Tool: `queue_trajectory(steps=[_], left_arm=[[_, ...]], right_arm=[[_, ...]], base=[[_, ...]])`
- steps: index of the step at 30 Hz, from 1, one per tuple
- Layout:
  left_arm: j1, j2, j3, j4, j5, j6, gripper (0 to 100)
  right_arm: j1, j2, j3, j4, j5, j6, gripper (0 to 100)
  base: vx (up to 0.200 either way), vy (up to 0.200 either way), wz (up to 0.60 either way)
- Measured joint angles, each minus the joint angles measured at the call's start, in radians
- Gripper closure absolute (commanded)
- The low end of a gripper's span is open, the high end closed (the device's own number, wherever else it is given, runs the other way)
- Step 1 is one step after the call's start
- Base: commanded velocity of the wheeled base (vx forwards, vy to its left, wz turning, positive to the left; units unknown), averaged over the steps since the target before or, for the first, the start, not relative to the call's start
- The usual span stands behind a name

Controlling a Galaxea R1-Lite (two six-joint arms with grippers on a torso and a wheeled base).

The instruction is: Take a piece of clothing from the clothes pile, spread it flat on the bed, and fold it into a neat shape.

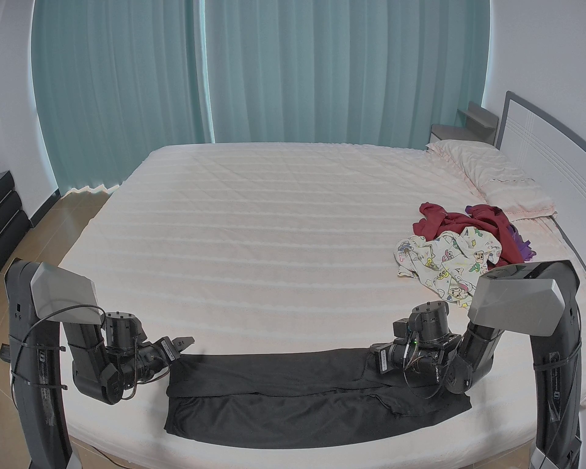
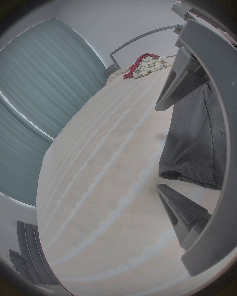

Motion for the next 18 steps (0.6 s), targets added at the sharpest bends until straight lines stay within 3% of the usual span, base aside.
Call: queue_trajectory(steps=[3,4,13,18], left_arm=[[-0.001,0.0,0.001,0.0,0.0,0.001,0],[-0.001,0.001,0.001,-0.001,0.0,0.001,0],[-0.001,0.002,0.001,-0.001,0.0,0.003,0],[-0.001,0.003,0.001,-0.001,0.0,0.003,0]], right_arm=[[0.005,0.004,-0.001,-0.003,0.001,-0.002,100],[0.006,0.006,-0.001,-0.003,0.001,-0.002,0],[0.005,0.011,-0.004,-0.062,0.011,0.023,0],[-0.006,-0.002,-0.011,-0.087,0.006,0.138,0]], base=[[0.0,0.0,0.0],[0.0,0.0,0.0],[0.0,0.0,0.0],[0.0,0.0,0.0]])
